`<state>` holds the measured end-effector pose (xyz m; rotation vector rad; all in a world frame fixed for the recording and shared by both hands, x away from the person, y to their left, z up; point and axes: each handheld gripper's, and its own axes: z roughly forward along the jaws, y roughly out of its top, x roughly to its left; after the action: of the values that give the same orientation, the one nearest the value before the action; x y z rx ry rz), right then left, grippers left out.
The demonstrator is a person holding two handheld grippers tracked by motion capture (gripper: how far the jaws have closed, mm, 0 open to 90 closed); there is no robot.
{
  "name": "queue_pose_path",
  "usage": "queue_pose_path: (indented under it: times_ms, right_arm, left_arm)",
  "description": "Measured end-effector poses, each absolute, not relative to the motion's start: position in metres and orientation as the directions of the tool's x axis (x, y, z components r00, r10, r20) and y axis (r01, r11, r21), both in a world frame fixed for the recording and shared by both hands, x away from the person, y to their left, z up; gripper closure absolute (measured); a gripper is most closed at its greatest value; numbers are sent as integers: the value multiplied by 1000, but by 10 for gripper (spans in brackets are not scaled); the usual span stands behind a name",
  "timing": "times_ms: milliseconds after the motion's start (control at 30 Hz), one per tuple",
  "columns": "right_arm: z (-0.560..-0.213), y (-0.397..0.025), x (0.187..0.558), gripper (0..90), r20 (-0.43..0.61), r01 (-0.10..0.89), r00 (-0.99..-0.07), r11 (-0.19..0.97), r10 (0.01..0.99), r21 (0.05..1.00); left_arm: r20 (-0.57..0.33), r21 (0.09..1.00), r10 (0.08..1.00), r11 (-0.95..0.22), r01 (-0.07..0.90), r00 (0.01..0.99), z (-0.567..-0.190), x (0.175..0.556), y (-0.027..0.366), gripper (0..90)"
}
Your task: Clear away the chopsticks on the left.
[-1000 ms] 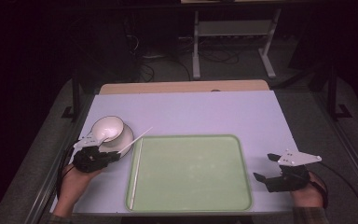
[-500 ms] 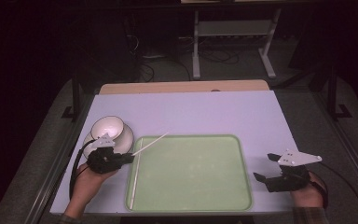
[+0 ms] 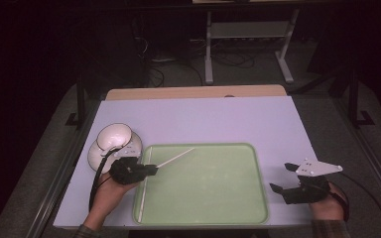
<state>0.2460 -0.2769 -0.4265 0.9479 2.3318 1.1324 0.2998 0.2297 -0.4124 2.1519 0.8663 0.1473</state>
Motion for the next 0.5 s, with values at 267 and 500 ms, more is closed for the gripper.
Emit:
queue_pose_path:
  times_ms: [267,500]
  right_arm:
    - [-427,-278,246,131,-44,404,-701,448,711,798]
    - [-427,-278,246,131,-45,403,-702,449,710,798]
  left_arm:
    - [-171,698,598,-487,525,783,-421,305,196,832]
    - [-155,676,581,-527,515,799,-430,305,182,831]
